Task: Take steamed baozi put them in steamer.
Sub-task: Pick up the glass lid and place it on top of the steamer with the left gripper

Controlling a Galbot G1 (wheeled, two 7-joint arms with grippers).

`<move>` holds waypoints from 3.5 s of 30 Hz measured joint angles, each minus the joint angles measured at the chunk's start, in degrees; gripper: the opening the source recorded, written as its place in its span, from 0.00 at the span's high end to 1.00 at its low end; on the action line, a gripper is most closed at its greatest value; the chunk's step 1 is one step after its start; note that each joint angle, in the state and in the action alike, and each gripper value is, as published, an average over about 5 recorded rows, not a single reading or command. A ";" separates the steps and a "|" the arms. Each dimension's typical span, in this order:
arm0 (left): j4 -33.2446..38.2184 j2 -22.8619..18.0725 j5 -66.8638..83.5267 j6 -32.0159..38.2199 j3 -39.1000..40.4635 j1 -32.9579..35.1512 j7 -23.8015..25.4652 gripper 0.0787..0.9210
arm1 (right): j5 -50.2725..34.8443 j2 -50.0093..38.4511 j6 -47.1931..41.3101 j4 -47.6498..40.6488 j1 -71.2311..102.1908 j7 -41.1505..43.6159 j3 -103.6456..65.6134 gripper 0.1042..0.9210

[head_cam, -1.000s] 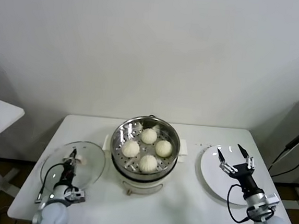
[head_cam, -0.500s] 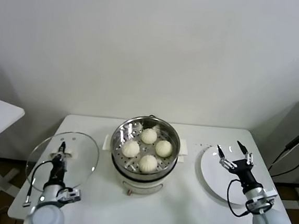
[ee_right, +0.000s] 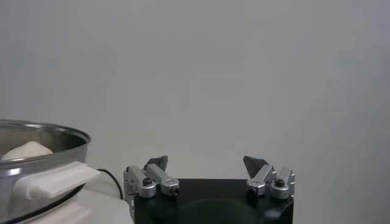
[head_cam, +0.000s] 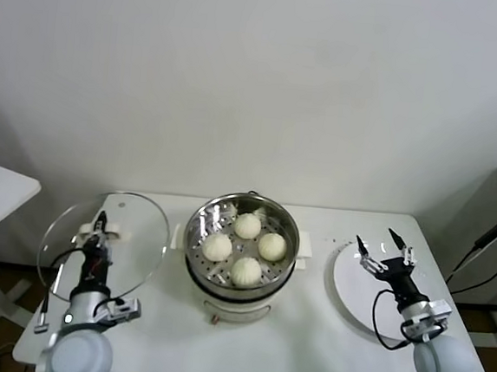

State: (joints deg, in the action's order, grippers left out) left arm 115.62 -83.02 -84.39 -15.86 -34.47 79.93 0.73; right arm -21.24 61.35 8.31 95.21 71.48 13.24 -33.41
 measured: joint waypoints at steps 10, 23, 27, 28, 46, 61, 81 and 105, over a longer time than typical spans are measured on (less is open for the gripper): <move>1.34 -0.52 -2.64 -3.35 6.86 -2.60 3.23 0.91 | 1.60 1.07 0.13 -1.80 -1.42 0.00 0.81 0.12; -2.56 -2.47 -5.34 -5.94 17.57 -9.14 6.14 0.91 | 3.25 2.60 1.39 -3.94 -1.89 -0.43 0.75 0.12; -4.13 -2.68 -5.68 -6.44 19.98 -11.04 6.78 0.91 | 3.69 2.95 1.76 -4.60 -1.98 -0.37 0.54 0.12; -4.42 -2.71 -5.75 -6.57 20.54 -11.48 6.95 0.91 | 3.77 3.01 1.82 -4.78 -2.07 -0.35 0.46 0.12; -6.10 -3.36 -6.50 -11.10 29.99 -16.33 11.58 0.91 | 4.69 4.53 2.45 -6.89 -3.01 0.28 -0.31 0.12; -7.89 -4.73 -7.01 -18.61 36.40 -19.48 14.69 0.91 | 4.99 5.16 2.93 -7.88 -2.92 0.79 -1.37 0.12; -10.83 -6.19 -11.21 -24.58 40.55 -23.41 19.71 0.91 | 5.25 6.02 3.35 -9.10 -3.32 1.39 -2.41 0.12; -14.42 -7.04 -12.75 -24.57 40.39 -24.34 20.71 0.91 | 5.16 6.51 3.63 -9.47 -3.20 2.06 -3.00 0.12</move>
State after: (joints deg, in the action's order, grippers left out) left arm 101.20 -90.05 -97.14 -40.43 5.91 55.59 21.44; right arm -16.09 67.86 11.94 85.74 68.28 15.30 -36.40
